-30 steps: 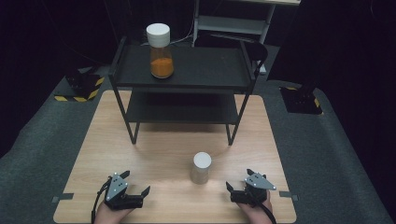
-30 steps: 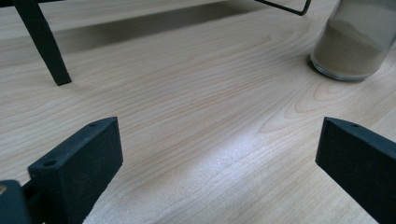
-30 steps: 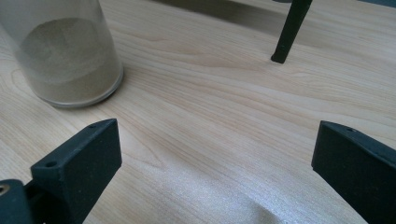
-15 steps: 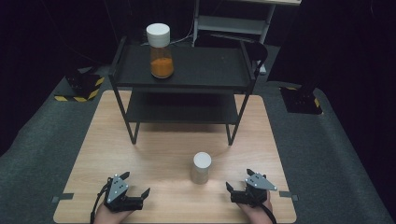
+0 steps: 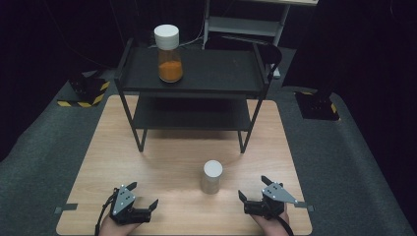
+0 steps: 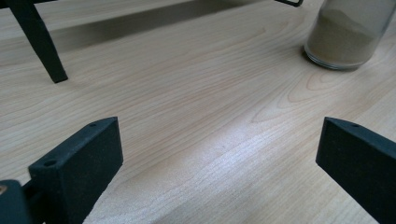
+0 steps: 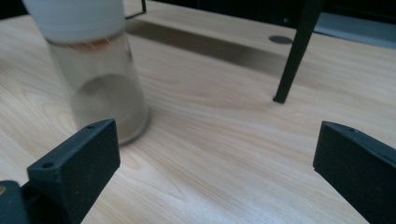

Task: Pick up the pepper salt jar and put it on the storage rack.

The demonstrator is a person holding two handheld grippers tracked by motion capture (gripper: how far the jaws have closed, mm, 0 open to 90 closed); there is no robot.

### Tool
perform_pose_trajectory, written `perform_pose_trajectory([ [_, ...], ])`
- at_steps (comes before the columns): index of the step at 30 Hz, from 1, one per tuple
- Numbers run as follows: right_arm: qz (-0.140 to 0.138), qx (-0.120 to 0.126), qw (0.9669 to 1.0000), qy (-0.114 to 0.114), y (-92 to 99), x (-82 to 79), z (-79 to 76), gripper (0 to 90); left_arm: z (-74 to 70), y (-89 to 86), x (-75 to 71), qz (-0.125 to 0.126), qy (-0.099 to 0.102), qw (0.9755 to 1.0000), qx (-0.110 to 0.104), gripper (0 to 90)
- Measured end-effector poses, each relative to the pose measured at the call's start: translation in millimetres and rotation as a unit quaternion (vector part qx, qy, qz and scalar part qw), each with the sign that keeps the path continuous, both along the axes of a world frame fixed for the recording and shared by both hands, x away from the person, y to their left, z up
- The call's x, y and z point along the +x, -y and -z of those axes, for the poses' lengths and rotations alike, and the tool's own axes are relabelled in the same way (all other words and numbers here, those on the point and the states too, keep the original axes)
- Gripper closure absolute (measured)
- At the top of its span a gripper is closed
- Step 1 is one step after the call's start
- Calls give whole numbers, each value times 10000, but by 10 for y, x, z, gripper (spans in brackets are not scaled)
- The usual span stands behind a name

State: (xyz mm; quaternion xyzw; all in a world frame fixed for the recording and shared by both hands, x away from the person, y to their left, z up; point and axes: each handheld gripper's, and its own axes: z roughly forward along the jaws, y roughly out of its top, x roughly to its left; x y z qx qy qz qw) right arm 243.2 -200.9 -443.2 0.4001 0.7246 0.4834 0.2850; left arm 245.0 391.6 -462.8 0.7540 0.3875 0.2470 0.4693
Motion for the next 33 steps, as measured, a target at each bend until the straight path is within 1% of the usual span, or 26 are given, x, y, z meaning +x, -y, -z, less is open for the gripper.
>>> perform_pose_trajectory([
  [5, -112, 43, 9998, 162, -23, -57, -78, 2, -4, 8, -1, 16, 2, 10000, 29, 9],
  [7, -83, 37, 9997, 223, -42, -81, -104, 2, -5, 9, -1, 22, -9, 10000, 26, 9],
  [8, -90, 77, 9996, 256, -40, -87, -125, 2, -4, 13, -3, 16, -15, 10000, 16, 9],
  [11, -123, 99, 9994, 310, -40, -82, -159, 2, -15, 24, 5, 52, -16, 10000, 78, 9],
  [14, -142, 113, 9993, 323, -53, -67, -179, 2, -13, 22, 9, 65, -15, 10000, 65, 9],
  [16, -100, 136, 9991, 393, -92, -68, -195, 2, -13, 22, 15, 75, -22, 10000, 59, 9],
  [19, -127, 156, 9989, 423, -134, -42, -220, 2, -9, 13, 19, 82, -28, 10000, 20, 9],
  [24, -228, 163, 9989, 383, -206, 12, -253, 1, -7, -1, 22, 80, -46, 10000, -19, 9],
  [27, -376, 152, 9983, 413, -307, 68, -274, 1, -3, 0, 18, 95, -28, 9999, -17, 9],
  [28, -376, 152, 9983, 413, -307, 68, -274, 1, -3, 0, 18, 95, -28, 9999, -17, 9],
  [30, -429, 166, 9980, 438, -390, 101, -284, 1, -3, 0, 16, 90, -28, 10000, -19, 9],
  [32, -464, 178, 9978, 434, -405, 115, -287, 1, -1, -9, 18, 95, -38, 9999, -43, 9],
  [33, -499, 157, 9977, 436, -444, 136, -294, 1, -2, -11, 19, 95, -43, 9999, -47, 9],
])
